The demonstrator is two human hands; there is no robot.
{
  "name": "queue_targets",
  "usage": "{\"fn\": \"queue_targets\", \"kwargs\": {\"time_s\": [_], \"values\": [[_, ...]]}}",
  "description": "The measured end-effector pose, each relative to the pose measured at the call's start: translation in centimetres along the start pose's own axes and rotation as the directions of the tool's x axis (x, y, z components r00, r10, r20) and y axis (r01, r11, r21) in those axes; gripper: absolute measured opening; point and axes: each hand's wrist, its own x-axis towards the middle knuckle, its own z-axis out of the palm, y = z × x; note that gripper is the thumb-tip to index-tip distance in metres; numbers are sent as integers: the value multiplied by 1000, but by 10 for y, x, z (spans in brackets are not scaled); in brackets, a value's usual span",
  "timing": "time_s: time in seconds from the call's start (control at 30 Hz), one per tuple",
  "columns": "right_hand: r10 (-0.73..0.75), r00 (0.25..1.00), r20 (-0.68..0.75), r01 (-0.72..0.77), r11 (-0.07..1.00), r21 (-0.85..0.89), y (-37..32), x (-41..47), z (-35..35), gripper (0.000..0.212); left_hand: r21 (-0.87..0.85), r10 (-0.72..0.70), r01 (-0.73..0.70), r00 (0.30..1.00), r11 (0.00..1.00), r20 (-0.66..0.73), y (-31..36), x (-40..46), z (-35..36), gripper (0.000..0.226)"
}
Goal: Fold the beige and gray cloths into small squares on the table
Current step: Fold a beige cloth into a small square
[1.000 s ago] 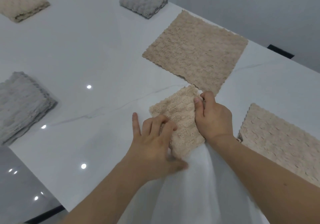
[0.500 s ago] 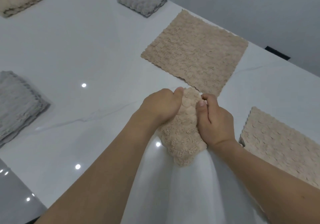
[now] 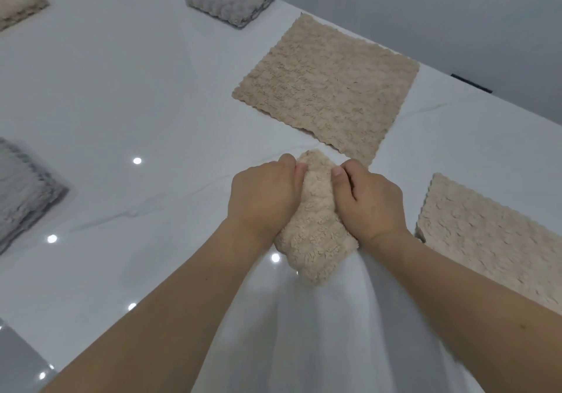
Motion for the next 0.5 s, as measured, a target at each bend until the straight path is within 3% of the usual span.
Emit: {"fn": "queue_targets", "kwargs": {"time_s": [0.23, 0.5], "values": [[-149, 980, 134, 173, 967, -188, -6, -6, -7, 34, 16, -73, 72, 995, 997, 68, 4, -24, -6, 38], [-328, 907, 265, 389, 892, -228, 0, -98, -28, 39, 4, -203, 203, 976, 979, 73, 33, -134, -17, 39]]}}
